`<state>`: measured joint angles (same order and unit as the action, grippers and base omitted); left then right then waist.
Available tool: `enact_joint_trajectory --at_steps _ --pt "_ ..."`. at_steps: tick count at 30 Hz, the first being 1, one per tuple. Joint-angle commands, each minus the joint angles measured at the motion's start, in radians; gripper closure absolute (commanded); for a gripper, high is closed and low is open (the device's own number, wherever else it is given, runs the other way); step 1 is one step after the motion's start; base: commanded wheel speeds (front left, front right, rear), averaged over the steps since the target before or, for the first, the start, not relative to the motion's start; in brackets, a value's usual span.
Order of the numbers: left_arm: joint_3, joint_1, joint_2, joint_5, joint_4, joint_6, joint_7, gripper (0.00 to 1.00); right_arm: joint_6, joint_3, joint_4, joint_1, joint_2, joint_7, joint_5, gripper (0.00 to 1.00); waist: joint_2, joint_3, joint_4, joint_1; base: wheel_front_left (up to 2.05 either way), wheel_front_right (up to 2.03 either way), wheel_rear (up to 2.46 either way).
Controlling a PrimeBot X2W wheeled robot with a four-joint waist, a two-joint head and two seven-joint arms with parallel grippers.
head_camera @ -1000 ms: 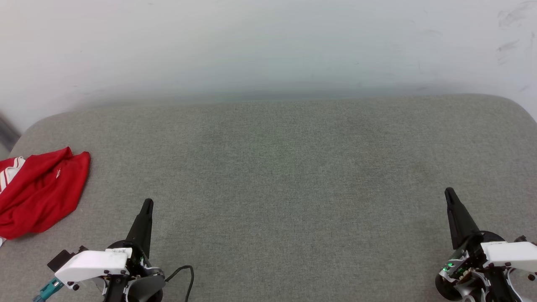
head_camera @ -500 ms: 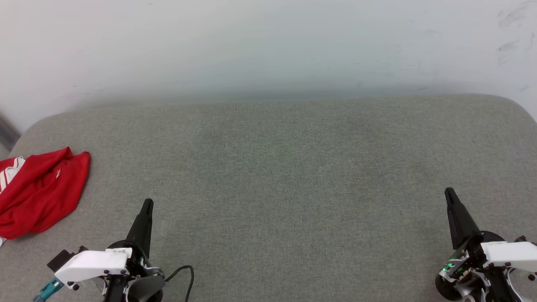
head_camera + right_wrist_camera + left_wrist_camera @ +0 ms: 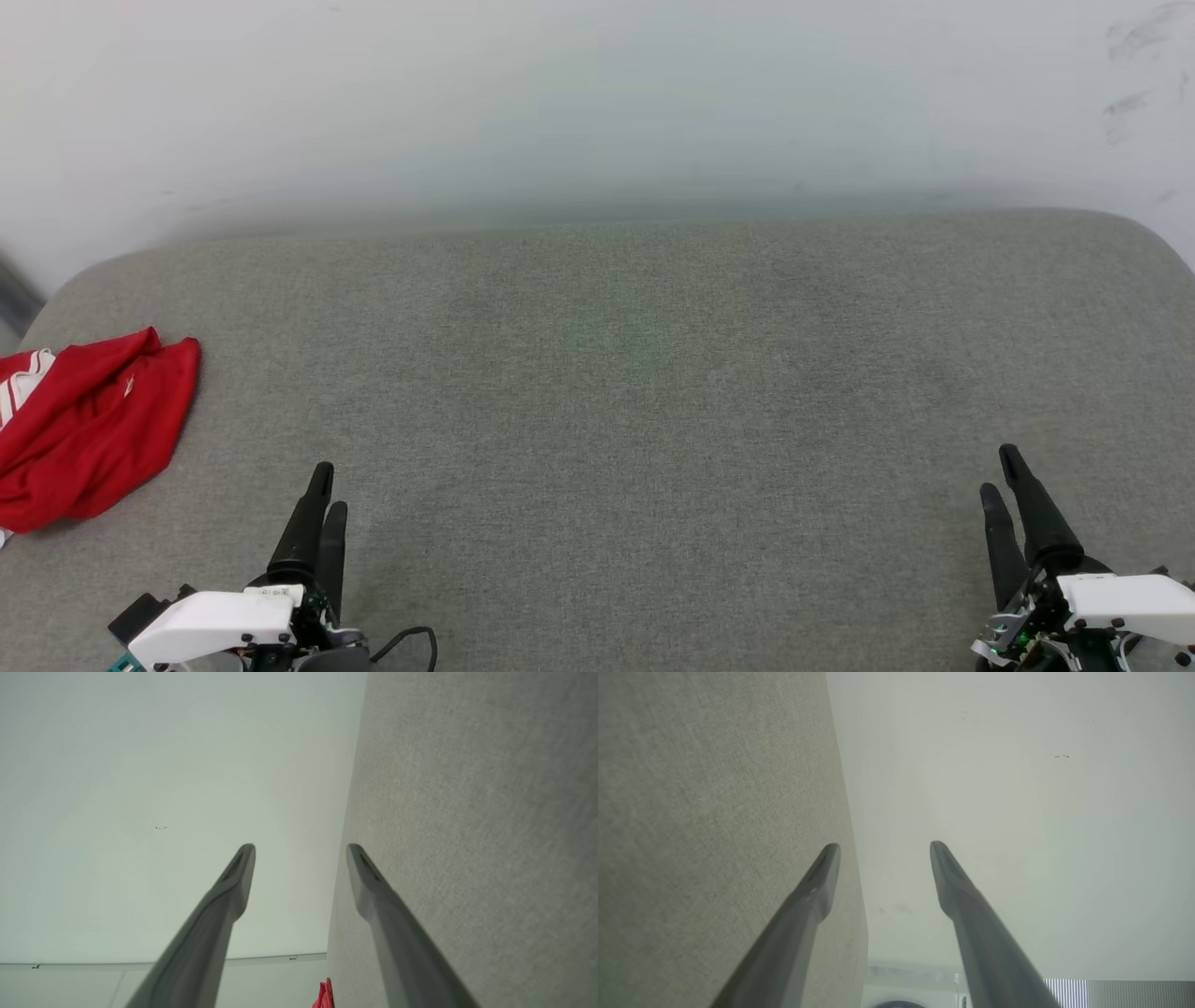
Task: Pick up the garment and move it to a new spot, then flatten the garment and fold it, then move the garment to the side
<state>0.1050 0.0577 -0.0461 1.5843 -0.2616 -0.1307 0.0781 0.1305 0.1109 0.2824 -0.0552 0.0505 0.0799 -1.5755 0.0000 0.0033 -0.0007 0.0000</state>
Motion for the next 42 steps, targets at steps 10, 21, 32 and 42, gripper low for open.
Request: enact_joint_trajectory --at_steps 10,21,32,42 --pt "0.021 0.002 -0.003 -0.176 0.075 0.026 -0.052 0.0 0.0 0.013 -0.076 0.001 0.001 -0.052 0.201 0.0 0.0 0.001 -0.001 0.0001 0.0 0.0 0.0" --pt "-0.002 -0.021 -0.003 -0.416 0.149 0.097 -0.097 0.0 0.0 0.0 -0.151 0.019 0.001 -0.098 0.438 0.0 0.0 0.001 0.0 0.0001 0.0 0.0 0.0" --pt "-0.04 -0.049 -0.003 -0.651 0.189 0.156 -0.138 0.0 0.0 -0.043 -0.209 0.046 0.001 -0.138 0.692 0.0 0.0 0.001 0.002 0.0 0.0 0.0 0.0" --pt "-0.071 -0.068 -0.004 -0.831 0.207 0.185 -0.172 0.0 0.0 -0.064 -0.229 0.07 0.001 -0.172 0.868 0.0 0.0 0.002 0.004 0.0 0.0 0.0 0.0"
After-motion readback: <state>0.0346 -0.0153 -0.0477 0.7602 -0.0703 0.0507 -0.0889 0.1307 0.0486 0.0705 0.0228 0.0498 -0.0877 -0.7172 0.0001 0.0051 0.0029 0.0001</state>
